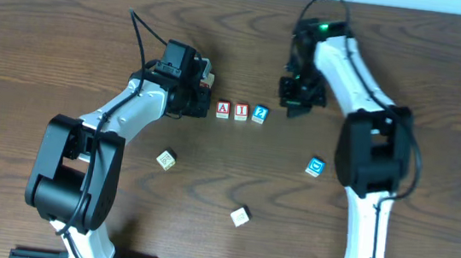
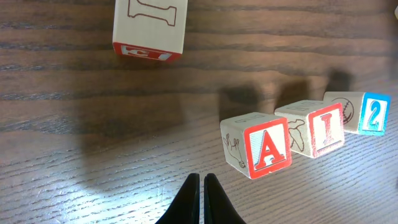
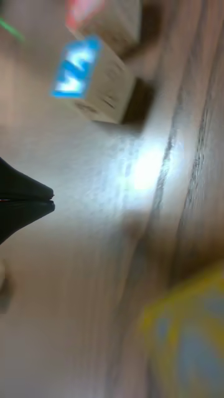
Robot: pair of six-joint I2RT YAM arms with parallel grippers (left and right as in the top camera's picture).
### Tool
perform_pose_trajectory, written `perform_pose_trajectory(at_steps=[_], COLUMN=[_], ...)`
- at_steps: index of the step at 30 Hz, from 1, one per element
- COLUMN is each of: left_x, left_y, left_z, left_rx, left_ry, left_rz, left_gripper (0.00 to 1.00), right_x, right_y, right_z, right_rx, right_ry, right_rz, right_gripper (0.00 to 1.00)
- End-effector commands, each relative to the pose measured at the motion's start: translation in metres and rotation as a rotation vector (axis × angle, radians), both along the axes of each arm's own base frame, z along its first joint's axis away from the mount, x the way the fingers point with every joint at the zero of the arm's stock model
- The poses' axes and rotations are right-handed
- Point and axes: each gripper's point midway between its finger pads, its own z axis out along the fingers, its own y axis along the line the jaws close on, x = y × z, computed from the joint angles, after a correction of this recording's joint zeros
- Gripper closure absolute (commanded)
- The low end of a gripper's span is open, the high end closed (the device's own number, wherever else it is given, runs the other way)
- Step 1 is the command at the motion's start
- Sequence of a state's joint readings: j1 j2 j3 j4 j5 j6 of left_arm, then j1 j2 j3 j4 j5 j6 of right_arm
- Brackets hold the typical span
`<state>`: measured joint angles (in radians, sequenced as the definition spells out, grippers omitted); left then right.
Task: Spell out Ai2
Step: 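Lower left gripper beside 'A' and right gripper beside '2'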
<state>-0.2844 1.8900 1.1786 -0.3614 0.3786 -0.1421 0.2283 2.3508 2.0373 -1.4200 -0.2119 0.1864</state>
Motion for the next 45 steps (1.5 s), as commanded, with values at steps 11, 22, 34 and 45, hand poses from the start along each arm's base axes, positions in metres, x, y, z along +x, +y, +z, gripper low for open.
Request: perform_pose_trajectory(at_steps=[11,22,34,45], left_x=[0.001,0.003,0.01,0.011], left_y=[-0.007,-0.007,-0.01,-0.018], left_z=[0.002,0.002,-0.004,-0.01], left_rx=[-0.042,-0.067,-0.094,-0.147], left_ry=[0.022,0.051,0.064,0.096], left_rz=[0.003,0.084,0.138,0.159], left_gripper=[0.94,0.94,0.94,0.94], right_x=[-0.032,-0.028,-0.018,-0.013], right_y=[-0.003,0.029,0.035,0.049], right_z=[0.085,0.013,-0.019,-0.025], right_rx=[0.314,0.381,0.382,0.393], right_ry=[-0.38,-0.286,-0.252,-0.26], right_rz=[0.011,-0.094,-0.139,-0.163], right_gripper=[0.99,0.99,0.98,0.99])
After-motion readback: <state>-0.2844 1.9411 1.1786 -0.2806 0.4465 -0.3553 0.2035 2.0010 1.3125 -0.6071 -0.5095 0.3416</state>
